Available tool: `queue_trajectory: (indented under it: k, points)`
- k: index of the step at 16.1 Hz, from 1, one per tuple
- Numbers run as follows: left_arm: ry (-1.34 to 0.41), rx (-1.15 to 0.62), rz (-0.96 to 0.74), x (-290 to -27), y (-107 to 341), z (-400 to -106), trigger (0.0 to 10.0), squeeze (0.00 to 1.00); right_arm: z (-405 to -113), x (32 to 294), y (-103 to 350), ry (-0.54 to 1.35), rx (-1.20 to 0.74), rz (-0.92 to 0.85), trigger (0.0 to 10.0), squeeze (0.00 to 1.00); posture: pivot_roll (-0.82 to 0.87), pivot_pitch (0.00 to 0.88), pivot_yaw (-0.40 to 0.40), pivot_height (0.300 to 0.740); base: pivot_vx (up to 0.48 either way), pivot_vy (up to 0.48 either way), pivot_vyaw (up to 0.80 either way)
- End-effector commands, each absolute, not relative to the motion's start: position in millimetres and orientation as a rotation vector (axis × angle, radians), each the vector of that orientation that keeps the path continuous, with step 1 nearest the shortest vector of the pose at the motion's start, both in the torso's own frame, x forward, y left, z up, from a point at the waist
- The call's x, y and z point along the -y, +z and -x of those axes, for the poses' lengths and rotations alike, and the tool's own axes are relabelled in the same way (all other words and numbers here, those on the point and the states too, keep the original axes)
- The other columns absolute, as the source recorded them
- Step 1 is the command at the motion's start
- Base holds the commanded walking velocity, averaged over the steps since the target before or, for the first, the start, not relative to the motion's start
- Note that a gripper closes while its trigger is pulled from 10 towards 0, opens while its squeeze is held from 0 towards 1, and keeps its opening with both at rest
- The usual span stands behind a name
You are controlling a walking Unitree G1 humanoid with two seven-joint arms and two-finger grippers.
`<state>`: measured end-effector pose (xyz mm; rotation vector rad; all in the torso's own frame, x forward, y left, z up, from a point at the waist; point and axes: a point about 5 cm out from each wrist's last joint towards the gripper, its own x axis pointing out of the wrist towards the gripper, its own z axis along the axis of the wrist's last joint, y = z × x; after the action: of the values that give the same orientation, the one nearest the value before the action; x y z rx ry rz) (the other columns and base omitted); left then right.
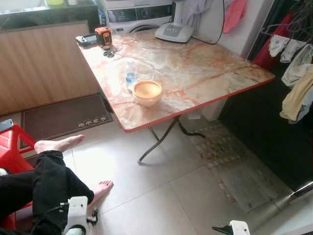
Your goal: Restocking fridge
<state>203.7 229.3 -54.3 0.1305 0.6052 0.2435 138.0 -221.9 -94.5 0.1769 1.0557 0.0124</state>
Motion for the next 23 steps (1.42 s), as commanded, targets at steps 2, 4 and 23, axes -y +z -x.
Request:
queue_trajectory:
  k: [2, 4, 23]
  points:
    - [0.271, -0.499, -0.177, -229.7, -47.5, -203.4, 10.0, 0.0, -137.2, 223.6, -94.4, 0.004, -1.053, -0.181, 10.0, 0.0, 0.04, 0.029, -0.061, 0.74, 0.0, 0.0, 0.0]
    - [0.225, -0.318, -0.306, -228.1, -20.2, -234.6, 10.0, 0.0, -137.2, 223.9, -94.3, 0.001, -1.049, -0.182, 10.0, 0.0, 0.04, 0.026, -0.062, 0.74, 0.0, 0.0, 0.0]
    - [-0.038, 0.434, -0.084, -164.1, 186.5, -362.3, 10.0, 0.0, -138.4, 224.7, -93.6, -0.005, -1.038, -0.18, 10.0, 0.0, 0.05, 0.024, -0.064, 0.74, 0.0, 0.0, 0.0]
